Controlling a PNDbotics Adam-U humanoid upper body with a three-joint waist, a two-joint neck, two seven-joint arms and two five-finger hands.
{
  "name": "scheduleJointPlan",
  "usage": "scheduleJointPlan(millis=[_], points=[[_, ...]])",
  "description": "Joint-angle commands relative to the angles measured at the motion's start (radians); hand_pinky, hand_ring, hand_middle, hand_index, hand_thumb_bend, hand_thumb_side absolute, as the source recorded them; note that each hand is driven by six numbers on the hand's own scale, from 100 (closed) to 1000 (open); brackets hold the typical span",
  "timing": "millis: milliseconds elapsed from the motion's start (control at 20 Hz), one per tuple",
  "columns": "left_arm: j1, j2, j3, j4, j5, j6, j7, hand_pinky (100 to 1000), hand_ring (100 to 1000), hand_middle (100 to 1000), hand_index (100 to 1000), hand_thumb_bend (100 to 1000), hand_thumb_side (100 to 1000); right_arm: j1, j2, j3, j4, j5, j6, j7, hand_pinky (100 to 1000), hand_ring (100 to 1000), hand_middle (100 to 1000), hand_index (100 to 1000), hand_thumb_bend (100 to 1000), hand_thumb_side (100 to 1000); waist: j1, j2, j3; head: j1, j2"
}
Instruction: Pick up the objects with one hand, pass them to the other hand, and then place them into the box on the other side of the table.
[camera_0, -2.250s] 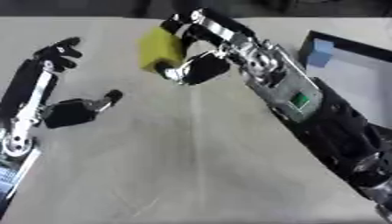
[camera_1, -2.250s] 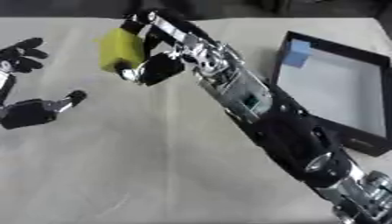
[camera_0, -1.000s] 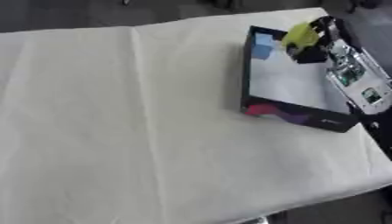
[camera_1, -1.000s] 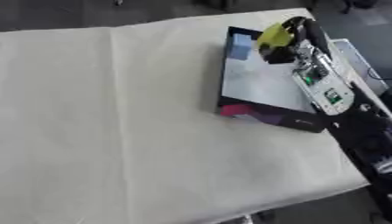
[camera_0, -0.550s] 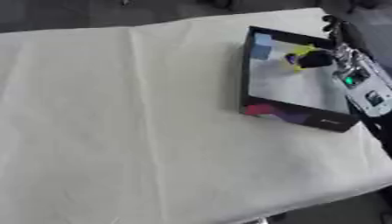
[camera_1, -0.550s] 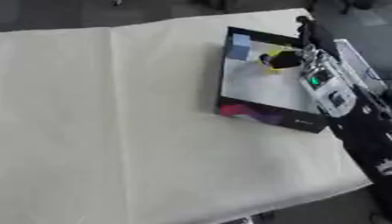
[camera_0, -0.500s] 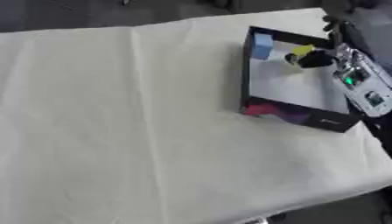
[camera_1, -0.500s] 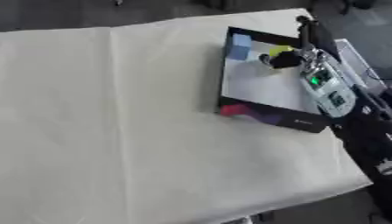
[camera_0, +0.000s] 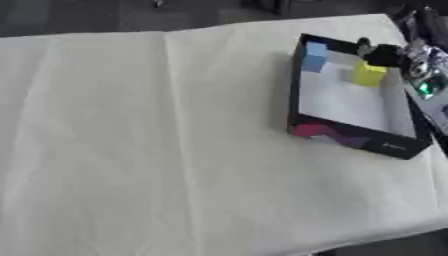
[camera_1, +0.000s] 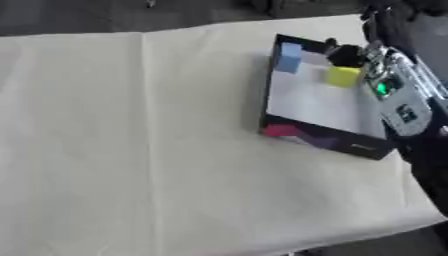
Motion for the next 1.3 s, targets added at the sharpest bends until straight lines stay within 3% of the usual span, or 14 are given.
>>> scheduleJointPlan(millis=[50,150,350,500,600,900,1050,1150,1300], points=[[-0.039,0.077,0.027,0.025,0.010,0.026,-0.077,780,703,700,850,401,396,-0.024,-0.021,0.017,-0.068,-0.198,-0.071,-0.145,850,797,778,918,100,223,0.003,-0.018,0.004,0.036,-0.006],[-0.067,0.118,0.028,0.068,-0.006,0.042,-0.179,804,733,732,880,460,395,-0.040,-0.019,0.039,-0.085,-0.260,-0.104,-0.191,846,789,770,911,100,193,0.006,-0.018,0.007,0.064,-0.006],[-0.093,0.197,0.024,0.145,0.001,0.041,-0.454,851,779,760,892,546,439,-0.061,-0.014,0.066,-0.114,-0.279,-0.118,-0.219,841,777,761,904,100,214,0.009,-0.017,0.012,0.113,-0.005],[-0.087,0.276,0.033,0.166,0.040,-0.042,-0.673,867,794,768,895,627,458,-0.072,-0.011,0.078,-0.120,-0.274,-0.106,-0.219,840,775,759,902,100,215,0.011,-0.016,0.017,0.155,-0.008],[-0.075,0.321,0.049,0.172,0.045,-0.103,-0.757,876,804,773,897,685,465,-0.076,-0.011,0.081,-0.120,-0.271,-0.101,-0.218,838,771,755,899,100,212,0.012,-0.015,0.021,0.187,-0.011],[-0.040,0.406,0.073,0.220,0.035,-0.220,-0.854,885,815,776,897,771,428,-0.082,-0.010,0.087,-0.118,-0.266,-0.095,-0.219,836,764,749,894,100,214,0.012,-0.016,0.031,0.257,-0.013],[-0.015,0.443,0.066,0.253,0.001,-0.270,-0.893,889,824,772,889,883,317,-0.081,-0.010,0.087,-0.117,-0.269,-0.093,-0.226,833,758,744,891,100,209,0.008,-0.014,0.034,0.273,-0.013],[-0.008,0.455,0.067,0.279,-0.032,-0.300,-0.909,890,826,770,884,897,209,-0.080,-0.009,0.086,-0.116,-0.272,-0.092,-0.233,831,754,740,888,100,205,0.005,-0.014,0.035,0.284,-0.009],[-0.010,0.459,0.067,0.324,-0.064,-0.336,-0.935,890,827,766,882,910,189,-0.078,-0.009,0.087,-0.115,-0.278,-0.090,-0.243,830,752,738,886,100,201,0.002,-0.013,0.037,0.303,-0.003]])
